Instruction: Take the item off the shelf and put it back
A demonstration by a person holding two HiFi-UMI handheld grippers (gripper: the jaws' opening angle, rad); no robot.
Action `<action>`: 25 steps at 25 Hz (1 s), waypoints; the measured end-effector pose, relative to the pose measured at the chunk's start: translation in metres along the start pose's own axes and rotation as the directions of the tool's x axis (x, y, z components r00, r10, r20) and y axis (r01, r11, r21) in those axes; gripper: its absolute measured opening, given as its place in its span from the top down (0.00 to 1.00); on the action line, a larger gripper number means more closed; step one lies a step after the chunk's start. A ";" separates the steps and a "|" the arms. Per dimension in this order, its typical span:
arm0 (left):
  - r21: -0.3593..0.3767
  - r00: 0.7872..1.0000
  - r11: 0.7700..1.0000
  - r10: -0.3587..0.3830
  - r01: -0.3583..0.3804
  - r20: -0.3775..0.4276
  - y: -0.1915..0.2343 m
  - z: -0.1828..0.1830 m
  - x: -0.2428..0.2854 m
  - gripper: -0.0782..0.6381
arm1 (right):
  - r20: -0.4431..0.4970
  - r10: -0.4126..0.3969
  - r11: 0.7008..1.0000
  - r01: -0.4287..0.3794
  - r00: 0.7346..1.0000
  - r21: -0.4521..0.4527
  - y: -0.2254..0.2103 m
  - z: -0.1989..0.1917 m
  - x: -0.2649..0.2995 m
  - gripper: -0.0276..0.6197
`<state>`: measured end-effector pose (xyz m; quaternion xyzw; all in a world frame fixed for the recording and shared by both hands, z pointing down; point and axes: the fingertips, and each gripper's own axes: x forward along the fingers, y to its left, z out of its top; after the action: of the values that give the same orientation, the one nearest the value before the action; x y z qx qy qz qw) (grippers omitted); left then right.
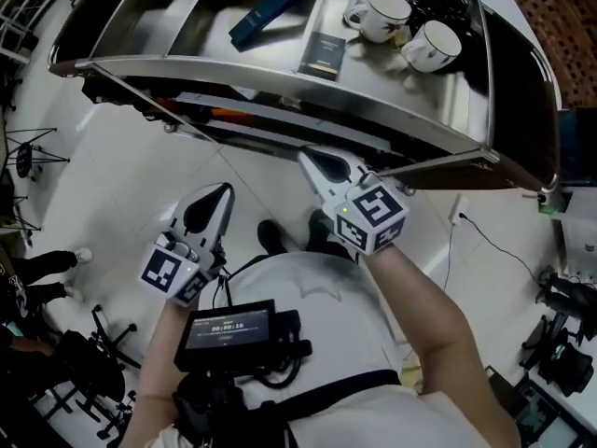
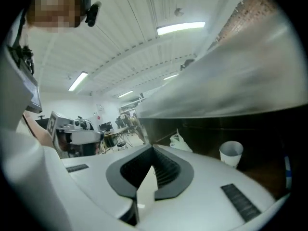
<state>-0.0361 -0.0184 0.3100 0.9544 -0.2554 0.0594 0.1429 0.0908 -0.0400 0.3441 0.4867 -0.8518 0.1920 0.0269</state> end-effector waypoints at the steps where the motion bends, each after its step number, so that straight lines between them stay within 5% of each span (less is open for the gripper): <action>1: 0.007 1.000 1.000 -0.006 0.006 0.001 -0.001 0.002 0.001 0.88 | 0.011 0.016 1.000 -0.016 1.000 -0.014 0.008 0.006 -0.003 0.96; 17: 0.087 0.988 0.984 -0.156 0.155 0.002 -0.044 0.038 0.017 0.88 | 0.112 0.171 0.983 -0.161 0.979 -0.089 0.078 0.068 -0.039 0.96; 25: 0.094 0.987 0.983 -0.162 0.159 0.019 -0.052 0.048 0.019 0.88 | 0.146 0.185 0.976 -0.165 0.972 -0.139 0.084 0.080 -0.043 0.96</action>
<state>0.0082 0.0011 0.2556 0.9781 -0.1764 0.0469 0.0997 0.0543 0.0056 0.2351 0.4205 -0.9013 0.1003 -0.0269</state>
